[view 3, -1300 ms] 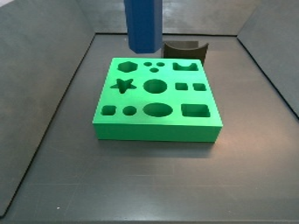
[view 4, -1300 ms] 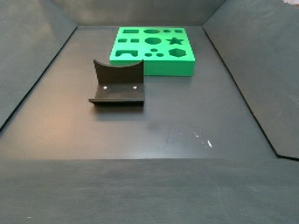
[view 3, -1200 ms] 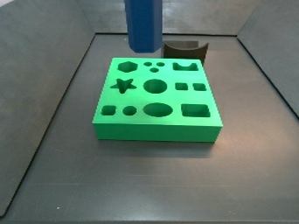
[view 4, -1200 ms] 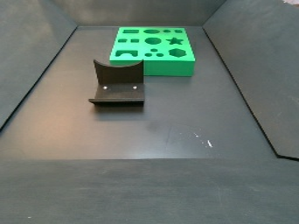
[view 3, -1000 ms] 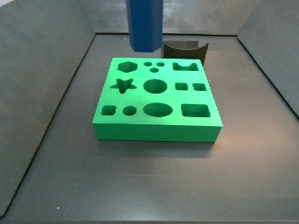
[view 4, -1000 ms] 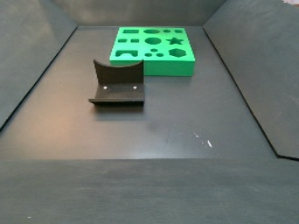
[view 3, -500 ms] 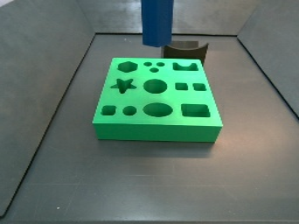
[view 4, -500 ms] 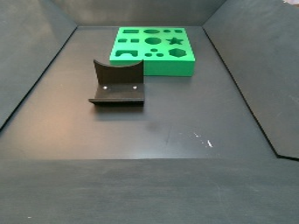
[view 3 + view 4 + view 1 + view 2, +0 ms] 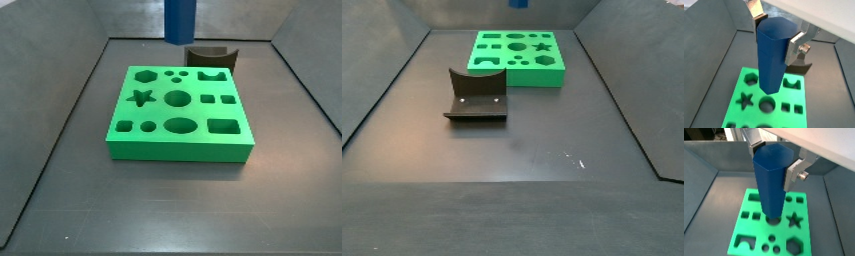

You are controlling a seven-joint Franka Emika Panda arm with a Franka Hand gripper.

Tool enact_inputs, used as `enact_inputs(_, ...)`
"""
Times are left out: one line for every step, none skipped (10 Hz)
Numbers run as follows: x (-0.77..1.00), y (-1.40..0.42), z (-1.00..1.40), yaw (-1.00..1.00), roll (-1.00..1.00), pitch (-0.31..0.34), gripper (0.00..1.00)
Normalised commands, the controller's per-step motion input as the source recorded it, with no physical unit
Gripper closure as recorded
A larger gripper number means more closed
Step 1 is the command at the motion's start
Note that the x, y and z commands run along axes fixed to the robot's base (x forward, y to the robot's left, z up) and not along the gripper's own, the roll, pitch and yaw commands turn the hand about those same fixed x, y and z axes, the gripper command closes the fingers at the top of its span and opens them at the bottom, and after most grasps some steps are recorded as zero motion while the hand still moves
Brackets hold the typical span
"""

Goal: Insert the hexagon object.

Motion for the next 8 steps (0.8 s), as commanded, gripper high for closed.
enact_inputs(-0.41,0.26,-0.26,-0.59,-0.01,-0.133,1.00)
enact_inputs(-0.75,0.48,-0.61,-0.25,0.03,-0.266,1.00)
enact_inputs(-0.66,0.33,-0.67,0.21,0.04,-0.329,1.00)
enact_inputs(-0.53,0.25,-0.68,0.36,0.05,-0.314,1.00)
enact_inputs(-0.34,0.22,-0.67,0.54,0.01,-0.290,1.00)
enact_inputs(-0.03,0.19,-0.76,0.85,0.00,-0.201,1.00)
enact_inputs(-0.08,0.23,-0.73,0.89,-0.07,-0.080,1.00)
enact_inputs(-0.05,0.30,-0.53,0.85,0.00,-0.026,1.00)
